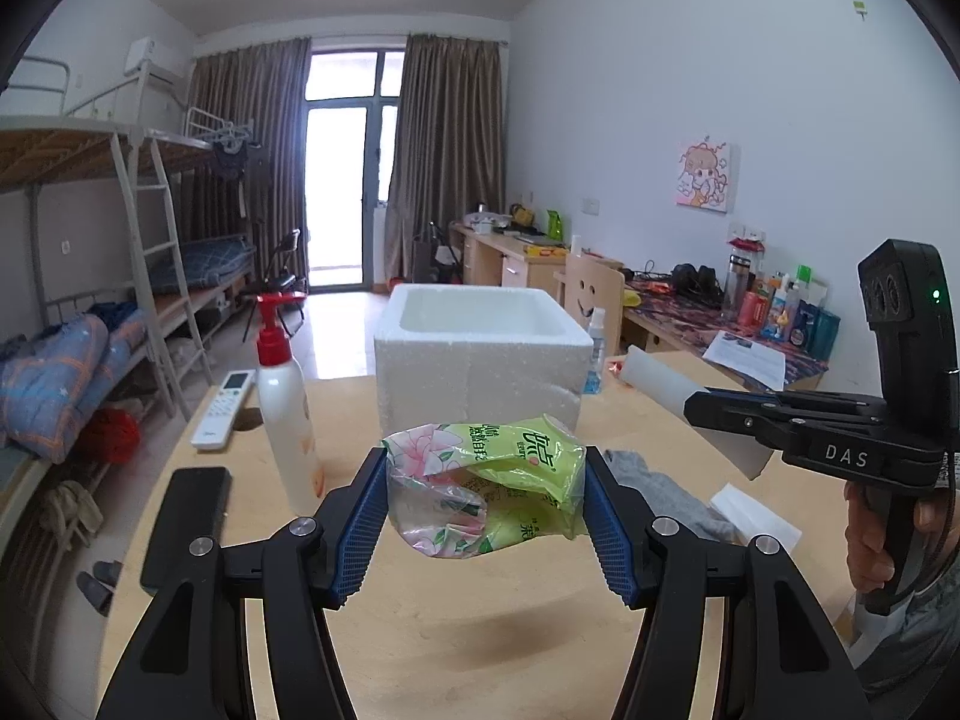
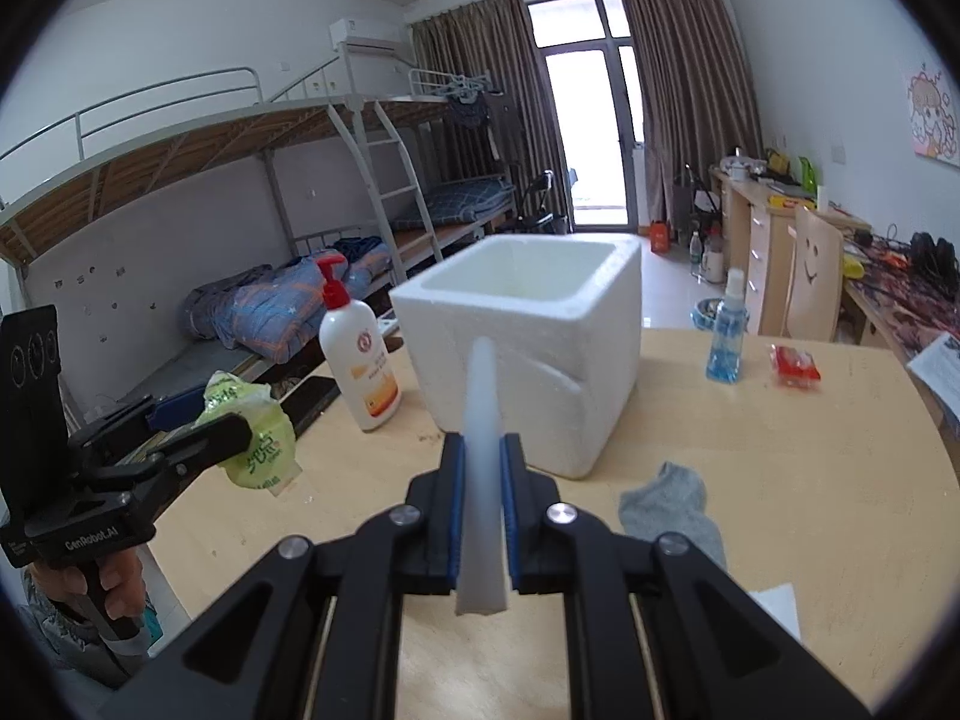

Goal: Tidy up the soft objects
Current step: 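Carry the packet and white roll over the foam box with both tools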

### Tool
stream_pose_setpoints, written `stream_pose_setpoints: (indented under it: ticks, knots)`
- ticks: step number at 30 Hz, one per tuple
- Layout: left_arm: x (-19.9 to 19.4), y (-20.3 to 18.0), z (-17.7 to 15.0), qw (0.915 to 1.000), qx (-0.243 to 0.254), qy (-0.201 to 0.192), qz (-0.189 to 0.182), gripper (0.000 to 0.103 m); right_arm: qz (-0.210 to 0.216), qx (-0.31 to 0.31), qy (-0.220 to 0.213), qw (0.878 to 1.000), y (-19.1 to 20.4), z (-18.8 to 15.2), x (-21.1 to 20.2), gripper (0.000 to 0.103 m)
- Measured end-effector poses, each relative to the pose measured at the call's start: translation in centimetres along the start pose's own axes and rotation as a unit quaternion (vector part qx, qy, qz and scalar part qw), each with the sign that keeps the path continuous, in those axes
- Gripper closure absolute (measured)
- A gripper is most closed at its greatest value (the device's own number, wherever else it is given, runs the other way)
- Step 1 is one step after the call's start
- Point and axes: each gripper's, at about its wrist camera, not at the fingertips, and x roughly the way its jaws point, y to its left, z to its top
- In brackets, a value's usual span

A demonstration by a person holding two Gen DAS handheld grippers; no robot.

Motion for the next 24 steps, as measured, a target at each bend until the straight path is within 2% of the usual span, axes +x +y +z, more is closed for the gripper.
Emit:
stream_pose_setpoints:
  ticks: [14,24]
  knots:
    - [-0.6,0.4,3.0,0.9995,0.008,-0.032,0.0,0.04,-0.003,-0.027,-0.028,0.999,1.8,3.2,-1.1,0.089]
    - [0.6,0.9,5.7,0.9987,0.02,-0.047,0.007,0.04,-0.017,-0.044,-0.038,0.998,2.1,5.6,-0.3,0.089]
